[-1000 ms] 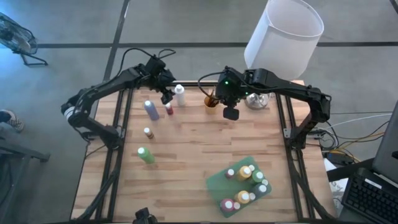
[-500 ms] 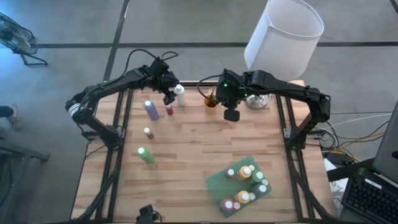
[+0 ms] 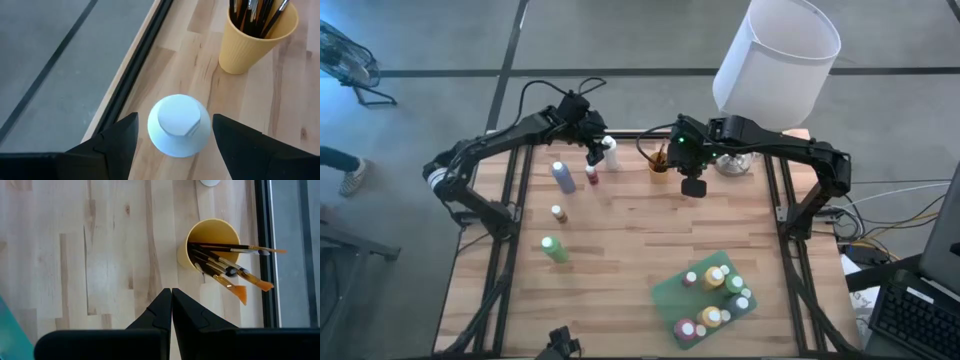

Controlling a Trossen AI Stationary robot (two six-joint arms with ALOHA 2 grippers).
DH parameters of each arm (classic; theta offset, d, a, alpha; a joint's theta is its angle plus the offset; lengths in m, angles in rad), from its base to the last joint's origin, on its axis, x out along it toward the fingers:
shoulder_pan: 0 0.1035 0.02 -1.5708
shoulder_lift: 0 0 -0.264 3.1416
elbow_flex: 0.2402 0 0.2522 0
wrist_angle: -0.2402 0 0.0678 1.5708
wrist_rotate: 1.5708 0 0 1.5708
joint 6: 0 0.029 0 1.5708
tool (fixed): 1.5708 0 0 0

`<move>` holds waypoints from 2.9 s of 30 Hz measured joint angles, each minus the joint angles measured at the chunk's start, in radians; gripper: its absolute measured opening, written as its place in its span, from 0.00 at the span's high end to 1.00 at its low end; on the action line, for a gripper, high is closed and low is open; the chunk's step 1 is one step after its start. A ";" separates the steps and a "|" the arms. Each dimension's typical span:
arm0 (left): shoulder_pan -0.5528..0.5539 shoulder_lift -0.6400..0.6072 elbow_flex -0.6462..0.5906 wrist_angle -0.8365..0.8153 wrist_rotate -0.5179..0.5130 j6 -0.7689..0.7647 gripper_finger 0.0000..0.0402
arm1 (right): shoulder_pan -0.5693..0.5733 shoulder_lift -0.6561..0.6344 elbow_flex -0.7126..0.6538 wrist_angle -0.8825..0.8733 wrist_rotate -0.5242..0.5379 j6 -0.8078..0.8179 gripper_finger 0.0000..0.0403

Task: Pick & Place Paint Supplies
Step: Put the big white paint bottle into the green bin

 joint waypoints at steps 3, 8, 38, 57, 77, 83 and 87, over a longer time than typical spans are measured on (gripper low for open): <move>0.000 0.000 -0.011 0.034 0.010 -0.008 0.35 | 0.000 0.000 0.000 0.000 0.000 -0.002 0.98; 0.000 0.001 -0.015 0.045 0.038 -0.019 0.35 | 0.000 0.000 0.000 0.000 0.000 -0.004 0.98; 0.000 0.048 -0.013 0.076 0.038 -0.031 0.59 | 0.000 0.000 0.000 0.008 0.000 -0.019 0.98; 0.000 0.032 0.013 0.033 0.035 -0.122 0.68 | 0.000 0.000 0.000 0.019 -0.001 0.027 0.98; -0.130 -0.190 0.119 -0.067 0.049 -0.303 0.68 | 0.156 -0.245 -0.208 0.368 0.209 0.112 0.98; -0.250 -0.242 0.120 -0.119 -0.070 -0.324 0.68 | 0.185 -0.356 -0.407 0.518 0.212 0.255 0.98; -0.323 -0.262 0.137 -0.156 -0.148 -0.368 0.68 | 0.207 -0.419 -0.518 0.627 0.214 0.325 0.98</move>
